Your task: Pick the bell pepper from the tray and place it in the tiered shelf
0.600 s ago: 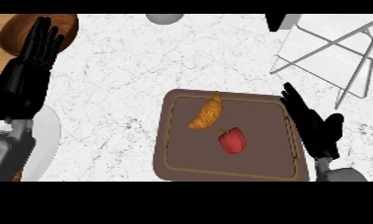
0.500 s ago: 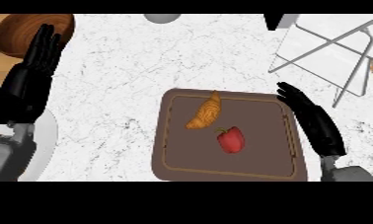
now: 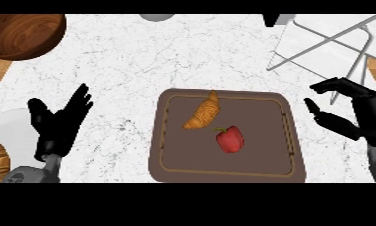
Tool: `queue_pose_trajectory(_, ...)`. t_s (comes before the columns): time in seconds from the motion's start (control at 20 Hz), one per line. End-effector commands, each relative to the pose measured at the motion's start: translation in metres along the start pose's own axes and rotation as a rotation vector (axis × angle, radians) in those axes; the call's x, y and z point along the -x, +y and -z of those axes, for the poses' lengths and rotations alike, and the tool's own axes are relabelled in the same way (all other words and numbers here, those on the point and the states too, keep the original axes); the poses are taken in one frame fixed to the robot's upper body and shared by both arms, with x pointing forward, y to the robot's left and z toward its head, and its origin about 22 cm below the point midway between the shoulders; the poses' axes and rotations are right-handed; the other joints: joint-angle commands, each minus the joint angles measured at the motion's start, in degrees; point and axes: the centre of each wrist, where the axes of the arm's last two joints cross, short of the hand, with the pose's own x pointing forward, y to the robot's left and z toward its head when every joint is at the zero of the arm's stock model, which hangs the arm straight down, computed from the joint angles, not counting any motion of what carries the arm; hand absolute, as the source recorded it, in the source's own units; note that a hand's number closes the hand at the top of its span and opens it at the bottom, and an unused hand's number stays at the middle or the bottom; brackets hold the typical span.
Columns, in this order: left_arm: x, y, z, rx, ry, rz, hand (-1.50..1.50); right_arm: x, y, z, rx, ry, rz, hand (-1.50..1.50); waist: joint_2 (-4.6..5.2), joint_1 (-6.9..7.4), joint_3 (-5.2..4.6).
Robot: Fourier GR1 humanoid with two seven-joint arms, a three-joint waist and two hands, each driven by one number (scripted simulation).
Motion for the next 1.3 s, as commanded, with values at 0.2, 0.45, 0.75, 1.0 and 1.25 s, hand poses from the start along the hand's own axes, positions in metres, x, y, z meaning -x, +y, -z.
queue_pose_trajectory(0.2,0.013,0.002,-0.002,0.017,0.078,-0.023,0.00,-0.008,-0.031,-0.006,-0.219,-0.155,-0.032,-1.50,-0.15,0.35,0.09)
queue_pose_trajectory(0.45,0.039,0.000,0.004,0.014,0.120,-0.014,0.00,-0.045,-0.039,-0.019,-0.410,-0.130,-0.085,-1.50,-0.13,-0.33,0.00)
queue_pose_trajectory(0.75,0.017,0.003,0.002,0.008,0.102,-0.014,0.00,-0.112,0.000,-0.042,-0.473,-0.074,-0.220,-1.50,-0.30,-0.10,-0.02)
queue_pose_trajectory(1.0,0.011,-0.006,0.007,0.022,0.107,-0.021,0.00,-0.143,0.029,-0.054,-0.402,0.020,-0.298,-1.50,-0.14,0.21,0.03)
queue_pose_trajectory(1.25,0.015,-0.003,-0.003,0.036,0.095,-0.001,0.00,-0.176,0.071,-0.043,-0.327,0.112,-0.391,-1.50,-0.08,1.53,-0.02)
